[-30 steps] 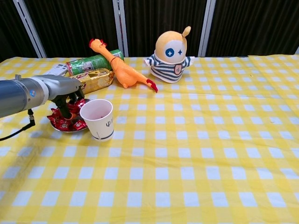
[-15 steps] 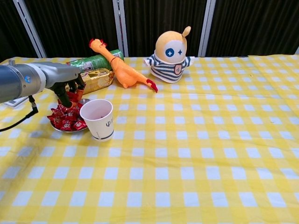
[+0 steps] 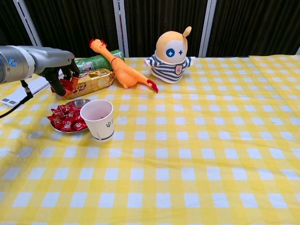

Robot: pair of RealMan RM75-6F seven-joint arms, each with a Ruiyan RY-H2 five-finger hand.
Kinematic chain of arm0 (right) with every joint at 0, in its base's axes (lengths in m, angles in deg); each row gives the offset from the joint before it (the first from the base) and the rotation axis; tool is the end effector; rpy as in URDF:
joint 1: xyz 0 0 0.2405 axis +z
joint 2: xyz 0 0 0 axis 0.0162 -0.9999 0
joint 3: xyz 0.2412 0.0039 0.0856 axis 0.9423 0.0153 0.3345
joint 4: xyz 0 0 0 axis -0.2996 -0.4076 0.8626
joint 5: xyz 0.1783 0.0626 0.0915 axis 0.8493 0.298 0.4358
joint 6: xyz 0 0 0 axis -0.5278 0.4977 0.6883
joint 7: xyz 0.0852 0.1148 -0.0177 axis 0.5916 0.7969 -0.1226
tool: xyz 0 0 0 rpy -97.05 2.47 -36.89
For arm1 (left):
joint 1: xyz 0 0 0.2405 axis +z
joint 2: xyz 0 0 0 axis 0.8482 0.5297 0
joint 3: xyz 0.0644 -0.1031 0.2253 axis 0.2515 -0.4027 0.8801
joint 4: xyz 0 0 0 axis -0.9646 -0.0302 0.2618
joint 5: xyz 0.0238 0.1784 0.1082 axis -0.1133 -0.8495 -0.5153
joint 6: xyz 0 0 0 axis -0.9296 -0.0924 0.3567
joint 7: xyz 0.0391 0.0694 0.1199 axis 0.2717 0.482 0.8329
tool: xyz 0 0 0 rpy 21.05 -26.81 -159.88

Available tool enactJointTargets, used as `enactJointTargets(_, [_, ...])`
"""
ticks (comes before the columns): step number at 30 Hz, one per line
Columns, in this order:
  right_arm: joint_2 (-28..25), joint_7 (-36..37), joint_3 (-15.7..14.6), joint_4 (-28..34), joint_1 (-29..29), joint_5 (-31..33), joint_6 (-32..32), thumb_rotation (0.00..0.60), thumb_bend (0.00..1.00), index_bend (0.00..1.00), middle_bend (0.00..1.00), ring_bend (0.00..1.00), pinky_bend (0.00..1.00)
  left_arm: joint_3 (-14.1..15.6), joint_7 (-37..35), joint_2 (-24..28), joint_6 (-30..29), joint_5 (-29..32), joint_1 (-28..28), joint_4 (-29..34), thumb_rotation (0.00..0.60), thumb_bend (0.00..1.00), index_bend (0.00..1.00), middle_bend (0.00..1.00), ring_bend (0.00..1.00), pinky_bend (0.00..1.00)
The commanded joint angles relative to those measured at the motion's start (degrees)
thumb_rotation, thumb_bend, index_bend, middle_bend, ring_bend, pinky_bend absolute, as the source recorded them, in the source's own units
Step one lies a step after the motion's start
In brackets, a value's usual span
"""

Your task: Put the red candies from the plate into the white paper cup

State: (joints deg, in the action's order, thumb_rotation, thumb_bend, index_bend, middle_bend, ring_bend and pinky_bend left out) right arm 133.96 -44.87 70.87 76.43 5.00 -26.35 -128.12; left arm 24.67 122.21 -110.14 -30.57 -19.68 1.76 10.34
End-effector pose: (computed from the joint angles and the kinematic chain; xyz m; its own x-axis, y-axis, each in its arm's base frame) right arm -0.3080 -0.1925 0.1575 0.3014 -0.0291 0.9530 -0.9531 0.0201 0.3021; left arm -0.1355 0.3807 0.0202 0.6380 0.3100 0.7049 0.7671 -0.1760 -0.6169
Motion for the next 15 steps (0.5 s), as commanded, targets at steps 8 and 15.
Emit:
enactJointTargets(8, [0.0, 0.0, 0.0, 0.1, 0.0, -0.1, -0.1, 0.600, 0.41, 0.00, 0.00, 0.00, 0.00, -1.4, -0.3, 1.9, -1.5, -2.3, -1.0, 7.3, 0.600, 0.46, 0.57, 0.63, 0.92, 0.95])
enactJointTargets(15, [-0.1, 0.1, -0.1, 0.2, -0.1, -0.2, -0.1, 0.600, 0.41, 0.00, 0.00, 0.00, 0.00, -1.8, 0.6, 0.3, -2.6, -2.4, -2.6, 10.9, 0.600, 0.46, 0.57, 0.63, 0.92, 0.95])
